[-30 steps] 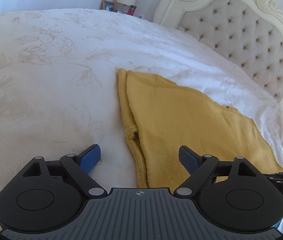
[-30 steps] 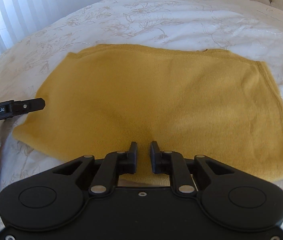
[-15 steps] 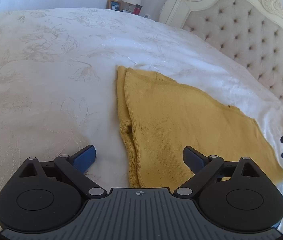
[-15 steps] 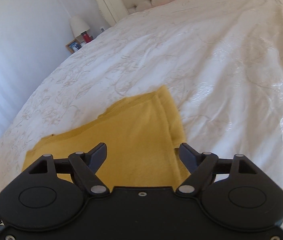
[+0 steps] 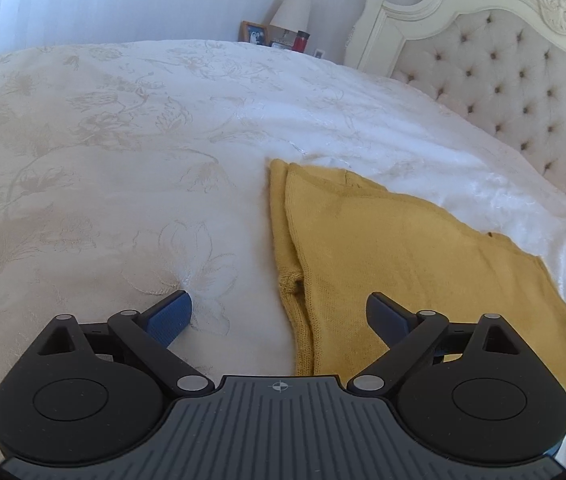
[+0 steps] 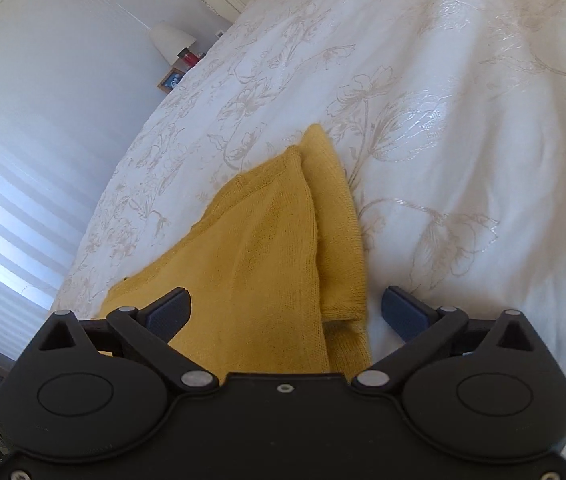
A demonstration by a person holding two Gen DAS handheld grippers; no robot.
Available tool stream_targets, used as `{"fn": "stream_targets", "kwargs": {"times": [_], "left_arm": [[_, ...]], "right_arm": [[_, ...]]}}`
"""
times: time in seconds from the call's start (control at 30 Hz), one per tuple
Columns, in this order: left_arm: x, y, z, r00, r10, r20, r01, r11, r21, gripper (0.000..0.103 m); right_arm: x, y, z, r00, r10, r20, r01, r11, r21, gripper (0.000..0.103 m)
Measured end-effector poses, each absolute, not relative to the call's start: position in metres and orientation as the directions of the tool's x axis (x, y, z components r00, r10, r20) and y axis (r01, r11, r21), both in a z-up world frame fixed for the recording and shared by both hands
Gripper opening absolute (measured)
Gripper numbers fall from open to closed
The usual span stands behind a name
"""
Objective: Fold small clothes
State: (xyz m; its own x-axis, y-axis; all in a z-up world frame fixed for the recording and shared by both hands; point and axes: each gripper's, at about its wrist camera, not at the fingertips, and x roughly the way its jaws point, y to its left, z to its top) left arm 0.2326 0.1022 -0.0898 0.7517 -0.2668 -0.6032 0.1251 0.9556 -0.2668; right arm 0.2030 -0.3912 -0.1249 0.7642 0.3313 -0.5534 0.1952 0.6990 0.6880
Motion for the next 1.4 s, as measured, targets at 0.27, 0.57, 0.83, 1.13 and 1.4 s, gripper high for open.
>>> {"fn": "stream_targets", "kwargs": {"times": [0.27, 0.57, 0.83, 1.13, 1.4], "left_arm": [[0.235, 0.103, -0.093, 0.742, -0.276, -0.611, 0.131, 0.954, -0.271, 0.095], [0.238, 0.107, -0.085, 0.731, -0.268, -0.628, 0.126, 0.957, -0.262, 0.095], [0.242, 0.131, -0.070, 0.735, -0.259, -0.627, 0.060, 0.946, -0.320, 0.095], [0.240, 0.159, -0.051, 0.782, -0.206, -0.588, -0.005, 0.942, -0.336, 0.095], [0.245, 0.173, -0.050, 0.778, -0.201, -0.595, -0.040, 0.930, -0.366, 0.095]], "right_arm": [[0.229, -0.381, -0.126, 0.740, 0.399, -0.541, 0.113, 0.719, 0.686, 0.102], [0.235, -0.342, -0.090, 0.690, 0.300, -0.659, 0.159, 0.825, 0.542, 0.028], [0.253, -0.255, -0.004, 0.683, 0.270, -0.679, 0.032, 0.917, 0.397, 0.027], [0.295, -0.120, -0.004, 0.596, 0.368, -0.713, -0.096, 0.915, 0.392, 0.027], [0.308, -0.054, -0.040, 0.568, 0.276, -0.775, -0.105, 0.959, 0.265, 0.033]]}}
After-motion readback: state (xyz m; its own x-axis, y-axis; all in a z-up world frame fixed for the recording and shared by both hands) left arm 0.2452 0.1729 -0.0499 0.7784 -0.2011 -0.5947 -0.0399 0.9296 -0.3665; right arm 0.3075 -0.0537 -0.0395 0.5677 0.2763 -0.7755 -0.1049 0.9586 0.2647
